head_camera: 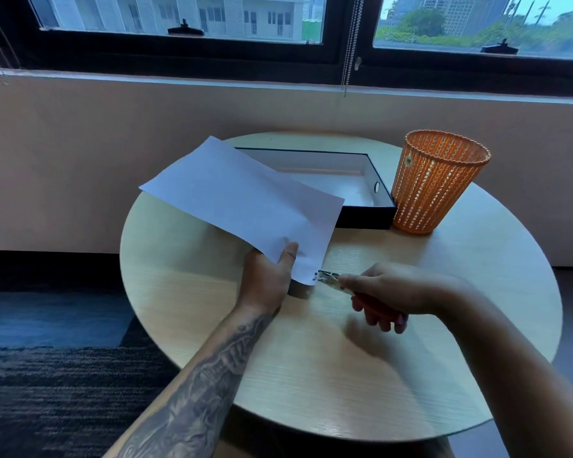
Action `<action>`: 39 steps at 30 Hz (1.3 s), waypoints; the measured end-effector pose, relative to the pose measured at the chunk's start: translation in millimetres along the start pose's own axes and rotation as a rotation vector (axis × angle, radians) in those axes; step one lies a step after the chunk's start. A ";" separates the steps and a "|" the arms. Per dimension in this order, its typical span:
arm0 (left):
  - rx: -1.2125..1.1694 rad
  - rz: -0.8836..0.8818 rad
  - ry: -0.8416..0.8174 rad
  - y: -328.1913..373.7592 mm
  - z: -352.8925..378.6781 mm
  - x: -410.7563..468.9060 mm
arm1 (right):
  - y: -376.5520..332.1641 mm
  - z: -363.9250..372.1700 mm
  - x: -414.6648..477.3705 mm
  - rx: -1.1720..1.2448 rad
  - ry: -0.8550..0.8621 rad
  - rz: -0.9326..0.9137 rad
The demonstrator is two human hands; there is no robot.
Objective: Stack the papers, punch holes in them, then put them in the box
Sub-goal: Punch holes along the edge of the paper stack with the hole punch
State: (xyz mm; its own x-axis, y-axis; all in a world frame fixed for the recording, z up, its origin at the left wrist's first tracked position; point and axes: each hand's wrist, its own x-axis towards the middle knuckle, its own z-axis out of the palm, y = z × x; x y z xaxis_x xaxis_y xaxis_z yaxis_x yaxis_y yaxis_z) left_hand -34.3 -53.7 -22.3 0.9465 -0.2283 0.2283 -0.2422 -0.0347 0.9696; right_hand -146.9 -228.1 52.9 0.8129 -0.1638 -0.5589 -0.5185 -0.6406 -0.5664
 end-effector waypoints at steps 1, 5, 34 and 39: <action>-0.022 -0.007 0.005 0.0 -0.3 0.8 | 5.5 -5.3 -1.2 0.021 0.025 -0.014; -0.104 -0.024 0.016 -1.6 -3.4 1.1 | 23.6 -17.0 -3.7 0.100 0.120 -0.091; -0.295 -0.077 -0.041 -3.2 -7.6 4.4 | 21.7 -21.0 13.0 0.256 0.087 -0.147; -0.302 -0.077 -0.046 -4.0 -7.7 5.2 | 21.5 -21.4 18.0 0.244 0.090 -0.137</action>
State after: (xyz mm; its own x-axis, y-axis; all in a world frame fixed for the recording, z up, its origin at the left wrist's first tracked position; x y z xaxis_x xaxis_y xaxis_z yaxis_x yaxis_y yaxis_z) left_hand -26.9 -47.3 -24.4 0.9472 -0.2804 0.1552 -0.0890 0.2352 0.9679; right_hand -137.8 -260.9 43.6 0.8943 -0.1616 -0.4174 -0.4421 -0.4636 -0.7678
